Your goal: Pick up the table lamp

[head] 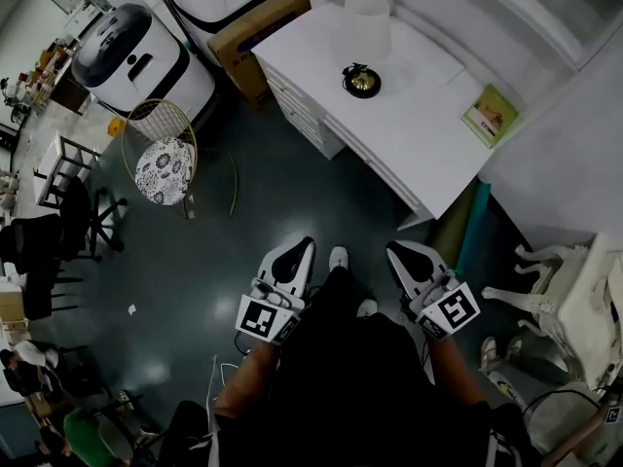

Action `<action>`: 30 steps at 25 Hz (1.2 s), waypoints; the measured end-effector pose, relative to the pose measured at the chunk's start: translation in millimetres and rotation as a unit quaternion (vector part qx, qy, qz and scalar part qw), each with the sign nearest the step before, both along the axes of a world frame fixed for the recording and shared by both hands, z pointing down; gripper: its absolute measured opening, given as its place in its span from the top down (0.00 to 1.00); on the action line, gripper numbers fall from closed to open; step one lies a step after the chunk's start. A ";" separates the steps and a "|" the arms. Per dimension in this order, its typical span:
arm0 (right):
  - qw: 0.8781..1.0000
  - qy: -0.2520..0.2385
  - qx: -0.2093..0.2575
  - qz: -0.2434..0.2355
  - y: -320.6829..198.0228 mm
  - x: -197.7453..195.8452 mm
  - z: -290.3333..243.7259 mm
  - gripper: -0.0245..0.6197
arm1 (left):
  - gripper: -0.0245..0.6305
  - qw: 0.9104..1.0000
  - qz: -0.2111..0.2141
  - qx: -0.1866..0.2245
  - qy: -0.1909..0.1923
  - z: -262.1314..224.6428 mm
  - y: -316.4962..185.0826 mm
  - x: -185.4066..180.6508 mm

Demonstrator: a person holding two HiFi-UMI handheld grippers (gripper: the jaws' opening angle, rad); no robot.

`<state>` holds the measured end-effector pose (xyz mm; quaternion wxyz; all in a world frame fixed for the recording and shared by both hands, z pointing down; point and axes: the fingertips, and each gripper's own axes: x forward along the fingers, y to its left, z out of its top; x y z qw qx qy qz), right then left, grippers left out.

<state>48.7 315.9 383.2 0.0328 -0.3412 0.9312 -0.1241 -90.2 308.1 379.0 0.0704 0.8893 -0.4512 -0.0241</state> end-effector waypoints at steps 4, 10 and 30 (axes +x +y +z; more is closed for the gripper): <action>1.000 -0.006 -0.018 0.004 -46.0 -18.4 4.6 0.90 | 0.93 1.000 0.009 -0.009 0.005 6.8 -42.7 -17.8; 0.999 -0.016 -0.042 0.023 -99.7 -44.9 8.6 0.90 | 0.93 0.999 0.028 -0.021 0.009 14.1 -94.9 -42.3; 0.995 0.023 -0.057 0.076 -167.8 -31.1 22.9 0.90 | 0.93 0.998 0.066 -0.013 0.006 5.2 -163.6 -35.3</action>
